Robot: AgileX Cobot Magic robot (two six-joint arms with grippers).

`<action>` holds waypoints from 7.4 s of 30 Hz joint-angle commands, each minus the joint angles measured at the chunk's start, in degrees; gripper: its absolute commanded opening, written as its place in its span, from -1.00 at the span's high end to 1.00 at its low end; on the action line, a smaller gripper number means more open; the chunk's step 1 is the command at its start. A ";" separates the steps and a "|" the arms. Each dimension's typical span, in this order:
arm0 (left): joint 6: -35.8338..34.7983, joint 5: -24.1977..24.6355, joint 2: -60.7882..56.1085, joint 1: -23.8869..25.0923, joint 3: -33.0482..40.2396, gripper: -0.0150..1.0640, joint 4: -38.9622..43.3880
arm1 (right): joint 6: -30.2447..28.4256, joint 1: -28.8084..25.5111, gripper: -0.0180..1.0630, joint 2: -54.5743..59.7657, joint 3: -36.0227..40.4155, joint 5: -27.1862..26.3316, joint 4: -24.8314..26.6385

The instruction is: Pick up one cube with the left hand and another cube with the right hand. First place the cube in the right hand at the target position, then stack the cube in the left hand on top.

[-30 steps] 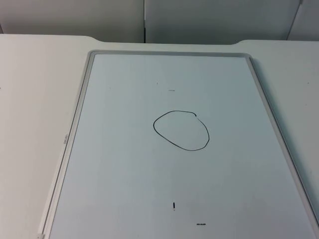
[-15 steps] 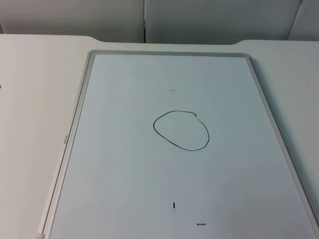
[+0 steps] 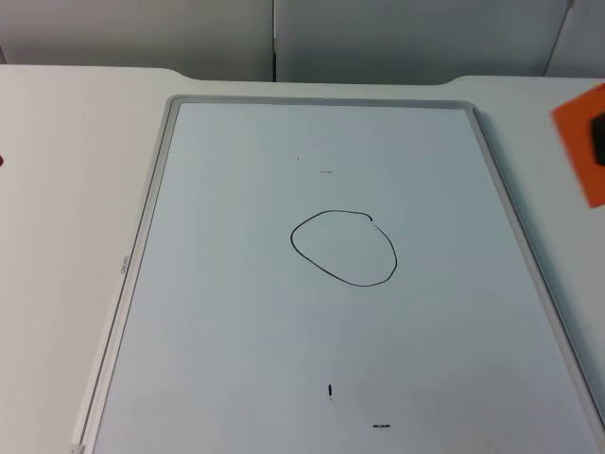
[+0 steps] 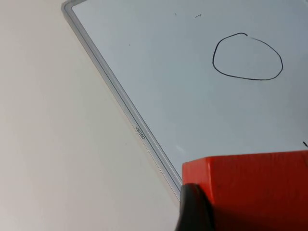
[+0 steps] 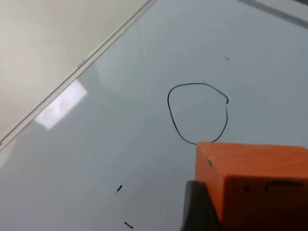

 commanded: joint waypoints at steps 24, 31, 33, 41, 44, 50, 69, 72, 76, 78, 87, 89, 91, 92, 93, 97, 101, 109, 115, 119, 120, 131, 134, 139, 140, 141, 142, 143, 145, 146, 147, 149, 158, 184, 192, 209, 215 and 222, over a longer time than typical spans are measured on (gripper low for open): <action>-0.26 -1.25 -0.38 -0.24 0.01 0.87 -0.59 | -17.79 -11.01 0.97 51.36 -35.87 2.49 10.69; -0.26 -1.35 -0.38 -0.24 0.01 0.87 -0.59 | -17.79 -11.01 0.97 59.67 -38.46 2.46 10.13; -0.26 -1.35 -0.38 -0.24 0.01 0.87 -0.59 | -17.79 -11.01 0.97 61.93 -38.70 1.56 10.13; -0.26 -1.46 -0.38 -0.24 0.01 0.87 -0.59 | -17.79 -11.01 0.97 65.43 -38.70 -1.10 10.76; -0.26 -1.46 -0.38 -0.24 0.01 0.87 -0.59 | -18.16 -11.01 0.97 65.91 -38.70 -1.95 11.98; -0.26 -1.46 -0.38 -0.24 0.01 0.87 -0.59 | -18.16 -11.01 0.97 67.39 -38.92 -1.95 12.98; -0.26 -1.46 -0.38 -0.24 0.01 0.87 -0.71 | -18.16 -10.88 0.34 68.08 -38.92 -1.43 13.27; -0.26 -1.46 -0.38 -0.24 0.01 0.87 -0.71 | -18.16 -10.88 -0.22 67.57 -38.92 -1.43 13.27; -0.26 -1.46 -0.38 -0.24 0.01 0.87 -0.71 | -18.16 -10.88 -0.86 66.34 -38.92 -1.92 13.27; -0.26 -1.46 -0.38 -0.24 0.01 0.87 -0.71 | -18.25 -10.88 -0.98 65.43 -38.92 -3.04 13.27; -0.26 -1.46 -0.38 -0.24 0.01 0.87 -0.71 | -18.38 -10.62 -0.97 52.80 -38.92 -3.58 13.27; -0.26 -1.46 -0.38 -0.24 0.01 0.87 -0.71 | -18.68 -10.62 -0.96 49.91 -38.92 -3.28 13.27; -0.26 -1.46 -0.38 -0.24 0.01 0.87 -0.71 | -20.43 -10.62 -0.96 44.14 -38.92 -1.87 13.27; -0.26 -1.46 -0.38 -0.24 0.01 0.87 -0.71 | -21.15 -10.62 -0.96 40.87 -38.92 -1.00 13.37; -0.26 -1.46 -0.38 -0.24 0.01 0.87 -0.71 | -21.48 -10.62 -0.96 38.17 -38.80 -0.40 13.37; -0.26 -1.46 -0.38 -0.24 0.01 0.87 -0.71 | -23.86 -10.62 -0.96 27.87 -38.80 3.02 13.37; -0.26 -1.57 -0.38 -0.24 0.01 0.87 -0.71 | -24.59 -10.62 -0.96 19.56 -38.55 5.28 13.37; -0.26 -1.80 -0.38 -0.24 0.01 0.87 -0.71 | -25.43 -10.62 -0.96 2.01 -28.46 3.53 13.37; -0.26 -3.77 0.85 -0.24 0.01 0.87 -0.60 | -25.43 -10.62 -0.96 -12.75 -18.46 2.70 17.51; -0.26 -5.49 3.85 -0.24 0.01 0.87 -1.54 | -25.32 -10.62 -0.96 -18.78 -15.87 3.47 17.81; 0.04 -6.08 5.29 -0.24 0.01 0.87 -2.23 | -25.20 -10.62 -0.96 -20.32 -15.40 3.65 17.81; 19.38 -13.41 21.40 -0.36 -7.42 0.87 -17.87 | -25.20 -10.62 -0.96 -23.41 -14.69 3.86 17.81; 23.36 -13.13 27.71 -0.36 -13.56 0.87 -20.19 | -25.43 -10.62 -0.96 -23.41 -14.69 3.86 17.51; 30.25 -11.66 35.89 -0.36 -22.33 0.87 -24.18 | -25.43 -10.62 -0.96 -23.41 -14.69 3.86 17.51; 30.25 -11.66 35.89 -0.36 -22.33 0.87 -24.18 | -25.43 -10.62 -0.96 -23.41 -14.69 3.86 17.51; 30.92 -11.07 38.24 -0.36 -24.21 0.87 -24.18 | -25.41 -10.62 -0.96 -23.41 -14.69 4.10 17.51; 31.73 -10.64 41.75 -0.36 -27.38 0.87 -24.18 | -25.41 -10.62 -0.96 -23.41 -14.69 4.10 17.51; 31.73 -10.07 43.65 -0.36 -29.42 0.87 -24.18 | -25.41 -10.62 -0.96 -23.41 -14.69 4.10 17.51; 32.26 -9.61 45.89 -0.36 -31.05 0.87 -24.18 | -25.41 -10.62 -0.96 -23.41 -14.69 4.10 17.51; 33.04 -8.97 48.12 -0.36 -33.03 0.87 -24.18 | -25.41 -10.62 -0.96 -23.41 -14.69 4.10 17.51; 33.50 -8.26 50.35 -0.36 -34.98 0.87 -24.42 | -25.41 -10.62 -0.96 -23.41 -14.69 4.20 17.51; 34.30 -7.42 52.18 -0.36 -36.95 0.87 -24.93 | -25.41 -10.62 -0.96 -23.41 -14.69 4.26 17.51; 36.67 -0.24 68.27 -0.45 -51.93 0.87 -26.13 | -25.41 -10.62 -0.96 -23.41 -14.69 4.62 17.51; 42.00 -0.89 80.18 -1.81 -57.48 0.87 -31.30 | -25.31 -10.62 -0.96 -23.41 -14.69 6.48 17.51; 42.14 -0.70 81.11 -1.81 -57.37 0.87 -31.30 | -25.31 -10.62 -0.96 -23.41 -14.69 6.48 17.51; 42.14 -0.24 82.21 -1.81 -57.37 0.87 -31.41 | -25.31 -10.62 -0.96 -23.41 -14.69 6.48 17.51; 42.04 -0.24 82.21 -1.81 -57.37 0.48 -31.94 | -25.41 -10.62 -0.96 -23.41 -14.69 6.48 17.51; 42.04 -0.24 82.21 -1.81 -57.37 -0.46 -32.83 | -25.41 -10.62 -0.96 -23.41 -14.69 6.48 17.51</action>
